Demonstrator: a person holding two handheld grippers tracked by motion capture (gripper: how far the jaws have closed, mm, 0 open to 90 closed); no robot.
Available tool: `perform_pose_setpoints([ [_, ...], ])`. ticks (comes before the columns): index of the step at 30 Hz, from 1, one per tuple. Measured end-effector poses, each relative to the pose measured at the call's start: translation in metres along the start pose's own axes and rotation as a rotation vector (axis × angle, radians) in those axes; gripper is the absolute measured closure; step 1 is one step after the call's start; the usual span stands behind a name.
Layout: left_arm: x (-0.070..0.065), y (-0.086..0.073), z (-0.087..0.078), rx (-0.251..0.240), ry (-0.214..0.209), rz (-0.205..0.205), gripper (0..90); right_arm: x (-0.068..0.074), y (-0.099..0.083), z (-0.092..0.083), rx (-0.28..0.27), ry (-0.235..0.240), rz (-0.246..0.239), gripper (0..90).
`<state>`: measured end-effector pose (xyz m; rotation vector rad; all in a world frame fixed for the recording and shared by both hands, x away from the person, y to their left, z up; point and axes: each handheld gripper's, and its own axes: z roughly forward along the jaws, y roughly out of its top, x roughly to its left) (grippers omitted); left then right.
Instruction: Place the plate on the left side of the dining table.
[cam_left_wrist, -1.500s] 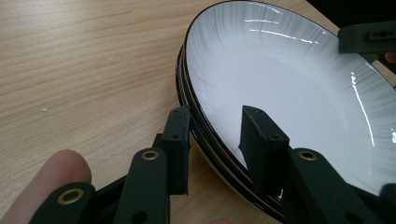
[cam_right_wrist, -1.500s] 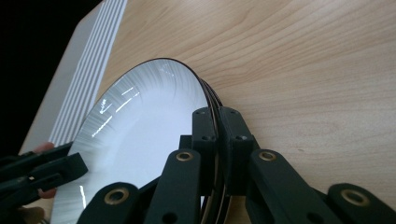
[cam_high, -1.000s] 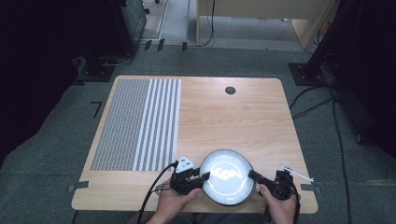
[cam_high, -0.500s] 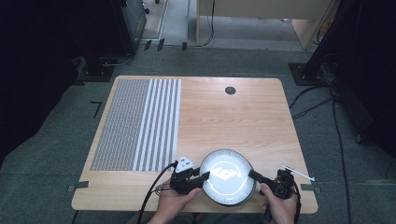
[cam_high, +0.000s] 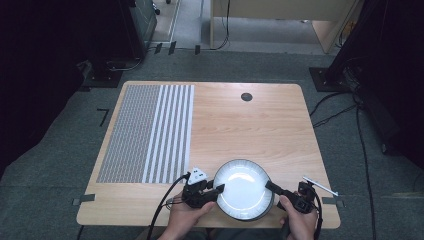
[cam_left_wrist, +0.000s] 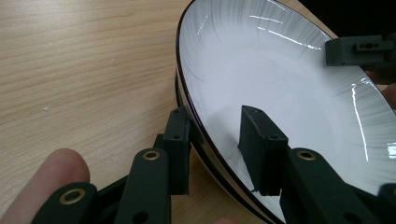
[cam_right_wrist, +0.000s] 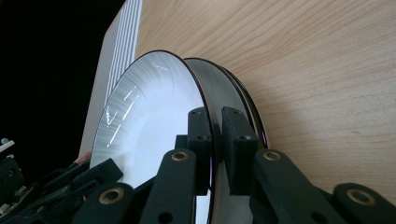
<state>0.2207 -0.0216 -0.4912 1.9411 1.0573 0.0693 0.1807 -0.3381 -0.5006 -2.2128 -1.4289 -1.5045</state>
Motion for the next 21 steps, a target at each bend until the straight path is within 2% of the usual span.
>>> perform_pose_setpoints([
  [8, -0.001, 0.001, -0.001, 0.002, 0.001, 0.000, 65.4, 0.003, 0.000, -0.001, -0.019, 0.004, -0.011, 82.2],
  [15, 0.000, 0.001, 0.000, -0.002, 0.004, -0.011, 66.1, 0.002, 0.002, 0.002, 0.016, -0.023, -0.043, 83.5],
  [18, 0.000, 0.001, -0.001, -0.008, 0.005, -0.020, 67.2, 0.004, 0.001, 0.003, 0.024, -0.045, -0.087, 84.1],
  [21, 0.000, 0.001, -0.001, -0.014, 0.008, -0.027, 67.8, 0.012, -0.001, 0.005, 0.031, -0.110, -0.188, 84.0],
])
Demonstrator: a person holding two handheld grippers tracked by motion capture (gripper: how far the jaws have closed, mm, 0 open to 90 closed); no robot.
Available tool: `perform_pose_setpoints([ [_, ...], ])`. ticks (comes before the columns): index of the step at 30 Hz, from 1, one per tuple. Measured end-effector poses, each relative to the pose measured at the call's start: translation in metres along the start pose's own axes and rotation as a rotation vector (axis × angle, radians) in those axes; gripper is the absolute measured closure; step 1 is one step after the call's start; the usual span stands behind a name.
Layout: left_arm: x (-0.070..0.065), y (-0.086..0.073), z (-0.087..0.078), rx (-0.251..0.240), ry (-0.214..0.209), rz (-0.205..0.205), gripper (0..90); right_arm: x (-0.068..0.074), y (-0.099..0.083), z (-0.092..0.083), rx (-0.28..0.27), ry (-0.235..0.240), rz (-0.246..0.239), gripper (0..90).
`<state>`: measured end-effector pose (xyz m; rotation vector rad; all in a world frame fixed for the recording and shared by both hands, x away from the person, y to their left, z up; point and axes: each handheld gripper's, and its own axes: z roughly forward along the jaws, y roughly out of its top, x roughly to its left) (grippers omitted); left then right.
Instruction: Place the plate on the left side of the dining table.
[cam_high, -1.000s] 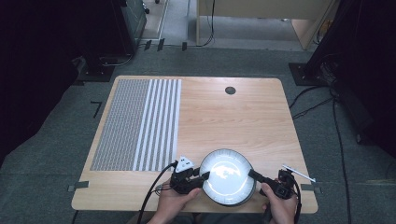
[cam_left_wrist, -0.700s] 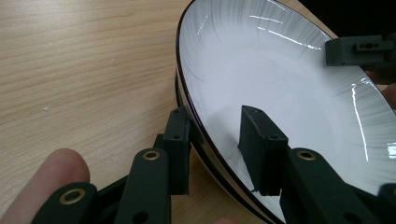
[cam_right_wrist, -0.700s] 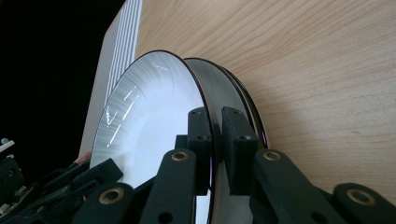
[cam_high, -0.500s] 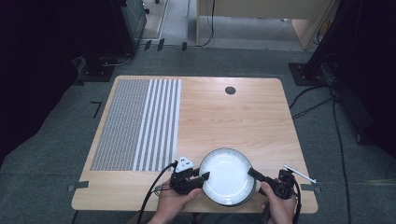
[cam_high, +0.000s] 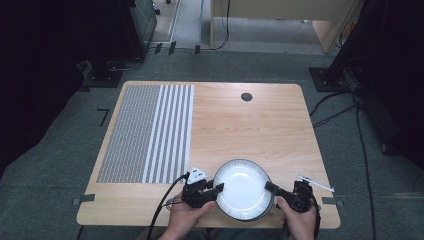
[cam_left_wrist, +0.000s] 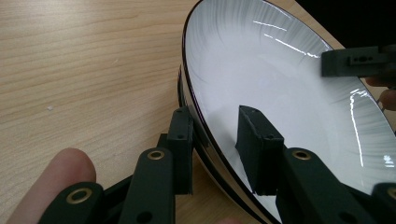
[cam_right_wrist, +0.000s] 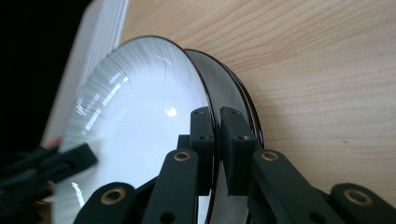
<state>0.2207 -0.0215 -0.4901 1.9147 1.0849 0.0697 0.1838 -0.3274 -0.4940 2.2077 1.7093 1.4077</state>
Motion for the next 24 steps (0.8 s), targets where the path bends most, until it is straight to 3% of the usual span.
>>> perform_pose_setpoints([
  [3, 0.001, 0.001, -0.002, -0.017, 0.004, -0.013, 68.2, 0.010, -0.002, 0.004, 0.029, -0.077, -0.135, 81.3],
  [4, 0.002, 0.001, -0.003, -0.021, 0.006, -0.021, 68.0, 0.013, -0.003, 0.008, 0.068, -0.090, -0.163, 79.4],
  [6, 0.006, 0.002, -0.004, -0.026, -0.004, -0.034, 68.1, 0.015, -0.005, 0.013, 0.099, -0.071, -0.173, 77.6],
  [8, 0.006, 0.002, -0.004, -0.023, -0.007, -0.036, 68.2, 0.013, -0.004, 0.013, 0.104, -0.061, -0.150, 79.8],
  [12, 0.005, 0.002, -0.003, -0.023, -0.013, -0.033, 68.1, -0.003, 0.001, 0.013, 0.108, 0.029, 0.005, 84.5],
  [17, 0.006, 0.003, -0.004, -0.025, -0.017, -0.040, 68.4, -0.011, 0.001, 0.013, 0.103, 0.091, 0.110, 86.5],
  [20, 0.006, 0.004, -0.005, -0.021, -0.018, -0.043, 68.9, -0.010, 0.000, 0.012, 0.097, 0.092, 0.122, 86.4],
  [24, 0.007, 0.006, -0.008, -0.023, -0.021, -0.051, 69.9, -0.004, 0.002, 0.008, 0.077, 0.094, 0.105, 85.8],
])
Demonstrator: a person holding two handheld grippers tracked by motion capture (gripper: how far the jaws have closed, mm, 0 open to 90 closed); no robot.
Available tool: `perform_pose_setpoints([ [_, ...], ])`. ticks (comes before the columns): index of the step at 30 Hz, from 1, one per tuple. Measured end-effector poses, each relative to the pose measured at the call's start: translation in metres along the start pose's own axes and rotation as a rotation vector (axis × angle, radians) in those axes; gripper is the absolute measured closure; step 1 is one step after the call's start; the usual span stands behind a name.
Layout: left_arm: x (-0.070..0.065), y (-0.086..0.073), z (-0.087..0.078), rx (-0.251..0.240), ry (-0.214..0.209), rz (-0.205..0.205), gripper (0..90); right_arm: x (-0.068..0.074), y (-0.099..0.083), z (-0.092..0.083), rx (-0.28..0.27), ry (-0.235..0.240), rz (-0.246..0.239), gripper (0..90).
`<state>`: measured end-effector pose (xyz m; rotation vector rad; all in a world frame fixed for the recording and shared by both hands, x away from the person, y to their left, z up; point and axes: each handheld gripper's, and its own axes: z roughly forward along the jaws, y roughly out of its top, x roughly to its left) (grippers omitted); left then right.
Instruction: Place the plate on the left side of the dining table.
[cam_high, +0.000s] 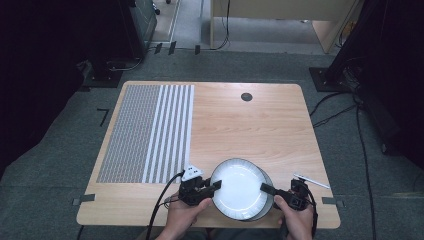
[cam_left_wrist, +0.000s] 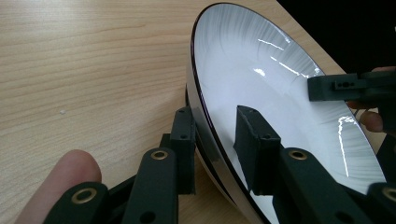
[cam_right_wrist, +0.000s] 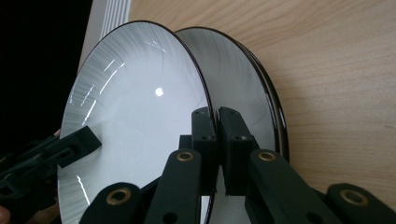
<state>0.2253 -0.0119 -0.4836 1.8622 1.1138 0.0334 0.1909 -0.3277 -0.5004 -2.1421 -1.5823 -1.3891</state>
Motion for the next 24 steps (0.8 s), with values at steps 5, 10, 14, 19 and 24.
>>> perform_pose_setpoints([
  [5, 0.001, 0.004, -0.006, -0.004, 0.007, 0.005, 70.1, 0.009, 0.004, -0.002, -0.008, -0.006, -0.027, 85.5],
  [10, 0.007, 0.010, -0.014, -0.014, 0.011, -0.002, 70.2, 0.024, 0.008, 0.001, -0.006, -0.006, -0.059, 85.5],
  [14, 0.013, 0.016, -0.024, -0.019, 0.015, 0.001, 70.7, 0.038, 0.013, 0.008, -0.007, -0.005, -0.079, 85.4],
  [19, 0.020, 0.019, -0.035, -0.046, 0.031, 0.005, 70.9, 0.048, 0.016, 0.014, -0.005, 0.005, -0.092, 85.1],
  [24, 0.028, 0.024, -0.046, -0.086, 0.052, -0.010, 71.4, 0.063, 0.021, 0.024, 0.003, 0.013, -0.105, 84.9],
])
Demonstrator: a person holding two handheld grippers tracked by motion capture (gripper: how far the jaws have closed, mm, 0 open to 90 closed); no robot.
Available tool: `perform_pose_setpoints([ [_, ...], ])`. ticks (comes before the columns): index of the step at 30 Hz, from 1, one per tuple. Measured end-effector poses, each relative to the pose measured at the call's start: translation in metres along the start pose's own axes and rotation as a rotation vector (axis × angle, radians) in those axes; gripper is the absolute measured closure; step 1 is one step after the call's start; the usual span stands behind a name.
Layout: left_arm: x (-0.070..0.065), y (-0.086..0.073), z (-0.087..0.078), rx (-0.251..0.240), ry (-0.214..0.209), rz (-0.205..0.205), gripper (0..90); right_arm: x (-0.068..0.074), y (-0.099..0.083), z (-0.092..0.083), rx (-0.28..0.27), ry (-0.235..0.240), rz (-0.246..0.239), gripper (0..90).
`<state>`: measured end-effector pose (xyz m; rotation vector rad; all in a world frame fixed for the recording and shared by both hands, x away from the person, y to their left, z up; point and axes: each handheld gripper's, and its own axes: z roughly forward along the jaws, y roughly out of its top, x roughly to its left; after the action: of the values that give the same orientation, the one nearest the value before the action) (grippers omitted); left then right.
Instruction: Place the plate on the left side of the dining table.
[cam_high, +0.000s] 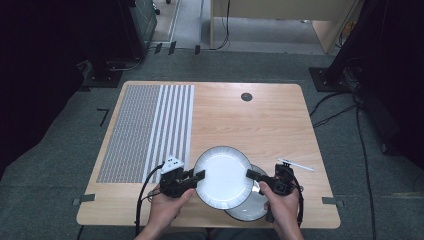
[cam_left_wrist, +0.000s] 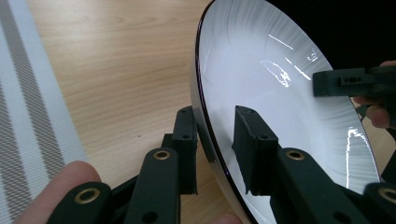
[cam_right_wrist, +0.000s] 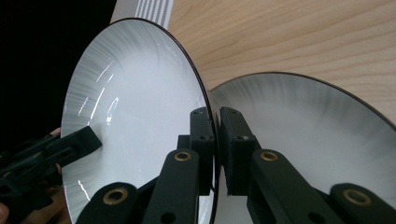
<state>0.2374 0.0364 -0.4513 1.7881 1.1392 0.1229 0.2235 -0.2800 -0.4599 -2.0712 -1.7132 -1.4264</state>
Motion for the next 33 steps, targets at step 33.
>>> perform_pose_setpoints([
  [33, 0.072, 0.032, -0.056, -0.114, 0.081, -0.108, 74.8, 0.081, 0.033, 0.071, 0.060, 0.038, -0.069, 84.6],
])
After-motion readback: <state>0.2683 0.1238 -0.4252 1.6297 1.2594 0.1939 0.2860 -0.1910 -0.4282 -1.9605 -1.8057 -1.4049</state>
